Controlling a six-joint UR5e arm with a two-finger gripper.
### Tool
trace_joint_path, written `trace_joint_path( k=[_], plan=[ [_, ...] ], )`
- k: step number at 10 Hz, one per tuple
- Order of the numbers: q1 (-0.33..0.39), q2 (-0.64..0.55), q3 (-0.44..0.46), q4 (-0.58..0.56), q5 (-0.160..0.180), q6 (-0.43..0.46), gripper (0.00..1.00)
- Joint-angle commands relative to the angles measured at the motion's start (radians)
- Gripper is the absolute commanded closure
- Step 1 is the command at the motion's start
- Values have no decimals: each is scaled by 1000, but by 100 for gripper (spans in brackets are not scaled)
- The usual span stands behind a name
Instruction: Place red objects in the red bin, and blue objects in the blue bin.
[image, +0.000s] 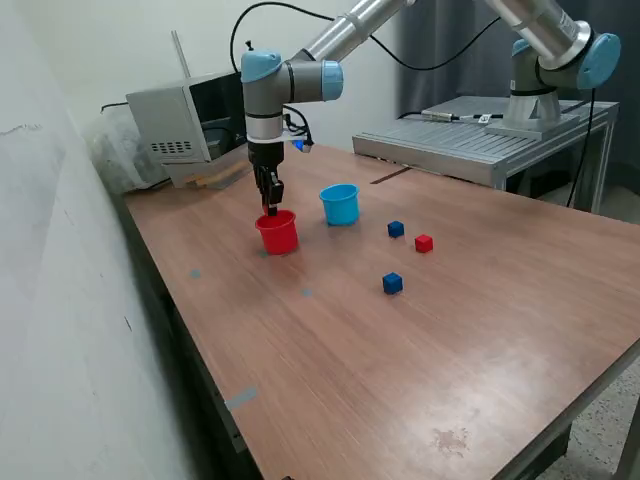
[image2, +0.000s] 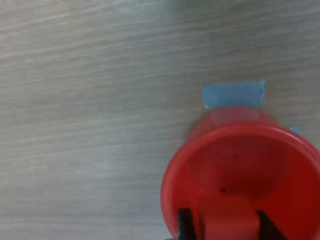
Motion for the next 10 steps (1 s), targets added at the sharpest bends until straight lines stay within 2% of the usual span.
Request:
trace_joint_path(
  k=[1,4,6,8,10],
  plan=[
    [8,3,16,5,0,-2,0],
    [53,-4,30,7,-3,-3,0],
    [94,-133,45,28,-6,6,0],
    [181,-213,50,86,-6,9,0],
    [231,-270,127,91,1,12,0]
  ],
)
